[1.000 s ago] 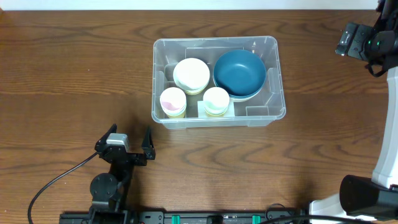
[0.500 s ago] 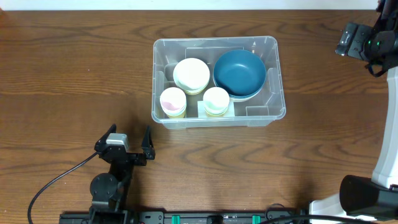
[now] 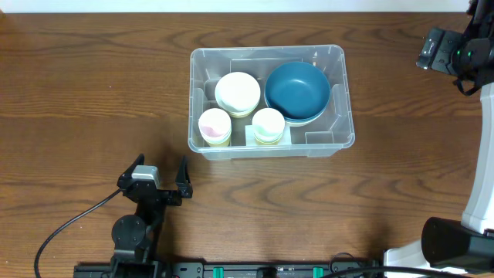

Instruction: Pack container

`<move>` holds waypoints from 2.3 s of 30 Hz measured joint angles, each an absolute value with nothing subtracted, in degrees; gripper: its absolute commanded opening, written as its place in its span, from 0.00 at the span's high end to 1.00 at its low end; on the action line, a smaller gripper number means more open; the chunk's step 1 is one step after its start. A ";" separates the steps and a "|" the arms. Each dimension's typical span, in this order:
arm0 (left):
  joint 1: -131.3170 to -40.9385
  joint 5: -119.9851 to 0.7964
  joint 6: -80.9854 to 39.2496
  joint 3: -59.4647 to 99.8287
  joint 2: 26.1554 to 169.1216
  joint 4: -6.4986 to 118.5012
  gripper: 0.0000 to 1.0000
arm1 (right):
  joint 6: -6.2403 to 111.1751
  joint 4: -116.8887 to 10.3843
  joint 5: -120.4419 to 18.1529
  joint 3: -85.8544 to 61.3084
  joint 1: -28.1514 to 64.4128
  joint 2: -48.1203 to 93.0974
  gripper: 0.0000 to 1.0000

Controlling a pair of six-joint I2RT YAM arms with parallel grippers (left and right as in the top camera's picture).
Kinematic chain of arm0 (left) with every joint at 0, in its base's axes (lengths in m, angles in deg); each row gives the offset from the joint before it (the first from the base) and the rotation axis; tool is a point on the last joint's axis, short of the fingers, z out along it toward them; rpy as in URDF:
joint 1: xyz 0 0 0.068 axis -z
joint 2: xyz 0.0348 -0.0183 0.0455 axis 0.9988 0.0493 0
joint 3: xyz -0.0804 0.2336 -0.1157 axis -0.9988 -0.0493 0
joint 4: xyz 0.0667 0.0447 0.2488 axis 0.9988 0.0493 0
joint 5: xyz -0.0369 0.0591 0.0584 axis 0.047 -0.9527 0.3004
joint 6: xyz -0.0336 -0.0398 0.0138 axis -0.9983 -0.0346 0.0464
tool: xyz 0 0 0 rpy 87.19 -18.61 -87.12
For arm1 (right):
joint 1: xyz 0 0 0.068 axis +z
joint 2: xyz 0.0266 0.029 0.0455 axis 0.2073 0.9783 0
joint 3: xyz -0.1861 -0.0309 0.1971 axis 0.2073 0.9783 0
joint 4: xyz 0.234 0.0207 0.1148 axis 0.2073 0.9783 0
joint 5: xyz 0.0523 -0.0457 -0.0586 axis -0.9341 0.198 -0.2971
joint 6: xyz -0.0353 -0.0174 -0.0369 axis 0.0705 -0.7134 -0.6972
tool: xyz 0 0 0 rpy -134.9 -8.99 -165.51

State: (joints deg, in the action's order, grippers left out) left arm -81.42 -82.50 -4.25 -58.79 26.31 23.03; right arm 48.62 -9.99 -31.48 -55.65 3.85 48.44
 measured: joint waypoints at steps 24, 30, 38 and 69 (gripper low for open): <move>-81.40 -82.52 -4.25 -58.72 26.31 23.12 0.02 | 48.62 -10.25 -31.42 -41.83 5.77 22.72 0.01; -81.40 -82.70 -4.22 -58.68 26.33 23.23 0.02 | 48.62 -9.72 -31.51 -23.74 7.26 7.09 0.01; -81.40 -82.70 -4.07 -58.63 26.31 23.29 0.02 | 48.60 -10.31 -30.76 -5.46 9.68 -11.95 0.01; -81.40 -82.70 -4.07 -58.61 26.31 23.31 0.02 | 48.60 -80.87 -44.27 45.27 13.07 -47.49 0.01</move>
